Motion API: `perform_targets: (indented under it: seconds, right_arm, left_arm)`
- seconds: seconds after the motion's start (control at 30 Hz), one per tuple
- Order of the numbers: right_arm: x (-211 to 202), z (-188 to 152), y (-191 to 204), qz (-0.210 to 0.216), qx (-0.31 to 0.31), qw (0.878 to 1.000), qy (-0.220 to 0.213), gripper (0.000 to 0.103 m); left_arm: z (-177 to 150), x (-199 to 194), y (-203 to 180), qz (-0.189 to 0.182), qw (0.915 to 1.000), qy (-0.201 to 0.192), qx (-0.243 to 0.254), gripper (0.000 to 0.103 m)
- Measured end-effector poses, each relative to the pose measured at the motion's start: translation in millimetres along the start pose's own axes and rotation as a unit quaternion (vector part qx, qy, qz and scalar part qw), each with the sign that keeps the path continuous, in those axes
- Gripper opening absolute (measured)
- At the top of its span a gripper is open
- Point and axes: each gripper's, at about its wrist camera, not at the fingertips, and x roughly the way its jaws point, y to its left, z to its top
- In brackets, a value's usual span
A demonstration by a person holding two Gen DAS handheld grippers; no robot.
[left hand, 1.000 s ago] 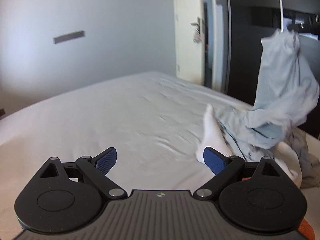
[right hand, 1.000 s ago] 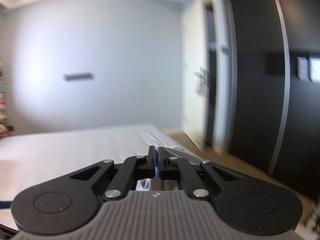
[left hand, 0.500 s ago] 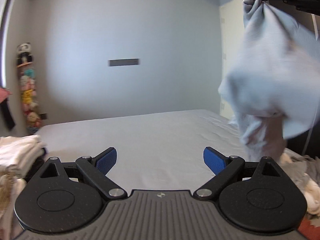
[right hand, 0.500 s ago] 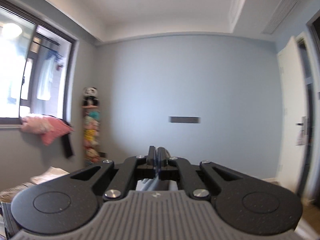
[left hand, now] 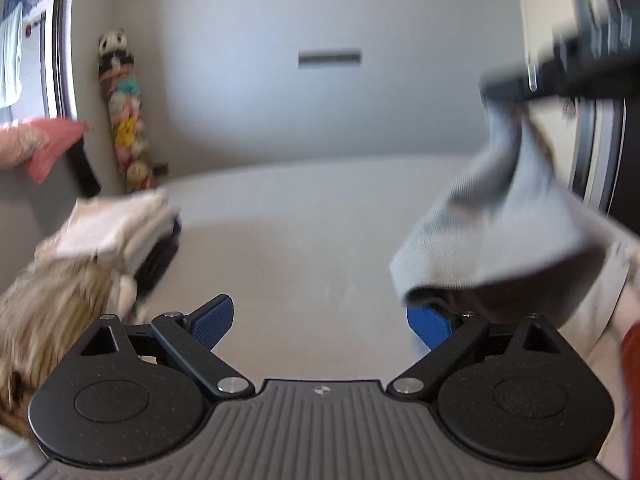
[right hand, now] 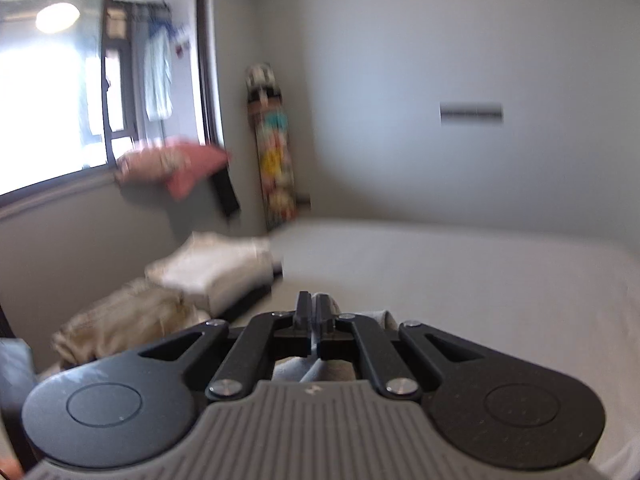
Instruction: Fold clothes
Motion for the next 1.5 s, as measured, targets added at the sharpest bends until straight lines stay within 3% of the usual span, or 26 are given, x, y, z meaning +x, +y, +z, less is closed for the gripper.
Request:
perform_targets:
  seconds: [0.13, 0.27, 0.37, 0.5, 0.67, 0.8, 0.93, 1.07, 1.27, 1.37, 1.4, 1.5]
  right_arm:
    - [48, -54, -12, -0.003, 0.045, 0.997, 0.065, 0.01]
    - [57, -78, -24, -0.01, 0.064, 0.994, 0.086, 0.033]
    - [61, -82, -35, -0.026, 0.065, 0.993, 0.095, 0.034]
    - [46, -111, -68, -0.067, 0.068, 0.989, 0.11, 0.038]
    - [42, -166, -91, -0.1, 0.046, 0.982, 0.151, 0.039]
    - [38, -205, -101, -0.106, 0.016, 0.977, 0.182, 0.041]
    - [25, -220, -113, -0.132, -0.003, 0.973, 0.191, 0.047]
    - [17, -223, -127, -0.141, 0.026, 0.97, 0.197, 0.049]
    - [21, -224, -134, -0.138, 0.064, 0.967, 0.206, 0.054]
    - [22, -223, -131, -0.131, 0.066, 0.967, 0.208, 0.056]
    - [23, -223, -129, -0.132, 0.059, 0.967, 0.209, 0.058]
    - [27, -226, -123, -0.135, 0.045, 0.966, 0.217, 0.058]
  left_arm:
    - [-28, 22, 10, -0.003, 0.999, 0.044, -0.006, 0.103]
    - [-43, 35, 17, -0.011, 0.9979, 0.064, -0.002, 0.103]
    - [-50, 37, 13, -0.04, 0.9969, 0.068, 0.002, 0.103]
    - [-60, 45, -9, -0.099, 0.9928, 0.064, 0.02, 0.103]
    - [-71, 58, -64, -0.163, 0.9827, 0.049, 0.073, 0.103]
    - [-80, 75, -99, -0.184, 0.9773, 0.052, 0.092, 0.103]
    - [-89, 94, -130, -0.199, 0.9724, 0.058, 0.107, 0.103]
    - [-100, 119, -150, -0.179, 0.974, 0.078, 0.115, 0.103]
    - [-112, 149, -163, -0.069, 0.9775, 0.072, 0.186, 0.103]
    - [-103, 154, -136, -0.051, 0.9845, 0.081, 0.146, 0.099]
    - [-100, 154, -124, -0.051, 0.9867, 0.084, 0.13, 0.095]
    - [-90, 150, -87, -0.067, 0.9913, 0.082, 0.077, 0.095]
